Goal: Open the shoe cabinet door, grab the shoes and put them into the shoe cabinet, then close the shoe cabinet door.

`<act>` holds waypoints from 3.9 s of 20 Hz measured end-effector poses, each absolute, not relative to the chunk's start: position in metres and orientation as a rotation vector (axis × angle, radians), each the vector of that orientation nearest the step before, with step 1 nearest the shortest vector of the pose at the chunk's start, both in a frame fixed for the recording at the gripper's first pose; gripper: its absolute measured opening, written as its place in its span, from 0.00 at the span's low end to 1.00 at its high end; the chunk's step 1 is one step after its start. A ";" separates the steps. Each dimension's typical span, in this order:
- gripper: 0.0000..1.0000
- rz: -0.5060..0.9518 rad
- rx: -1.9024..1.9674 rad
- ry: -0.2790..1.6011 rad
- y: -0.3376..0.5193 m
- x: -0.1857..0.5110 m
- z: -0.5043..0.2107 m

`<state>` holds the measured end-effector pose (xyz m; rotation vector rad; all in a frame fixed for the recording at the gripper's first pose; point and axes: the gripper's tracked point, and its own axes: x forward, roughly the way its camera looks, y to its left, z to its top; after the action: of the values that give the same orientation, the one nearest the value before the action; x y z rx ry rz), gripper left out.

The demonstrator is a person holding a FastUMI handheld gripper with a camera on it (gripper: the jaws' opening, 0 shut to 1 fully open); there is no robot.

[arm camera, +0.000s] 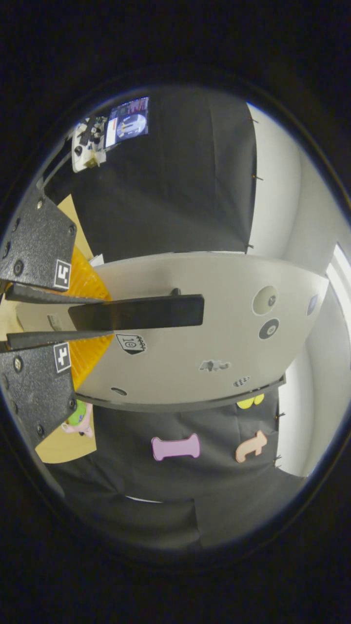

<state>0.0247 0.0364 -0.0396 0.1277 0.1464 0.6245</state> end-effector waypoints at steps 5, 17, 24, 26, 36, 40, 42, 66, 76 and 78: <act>0.25 0.532 0.116 0.130 0.015 0.022 -0.041; 0.08 0.288 0.207 0.135 -0.093 0.044 -0.044; 0.79 0.120 0.257 -0.064 -0.136 -0.005 0.014; 0.94 0.075 0.225 -0.111 -0.132 -0.017 0.024; 0.99 0.189 0.189 0.044 -0.002 -0.044 -0.020; 0.99 0.234 0.123 0.020 0.045 -0.028 -0.056; 0.99 0.231 0.088 0.037 0.064 -0.014 -0.089; 0.77 0.287 0.092 0.708 0.197 0.087 -0.485; 0.33 0.333 0.074 0.650 0.199 0.100 -0.502; 0.23 0.330 0.107 0.626 0.193 0.098 -0.497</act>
<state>0.0984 0.1930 -0.4971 0.1073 0.6257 0.3297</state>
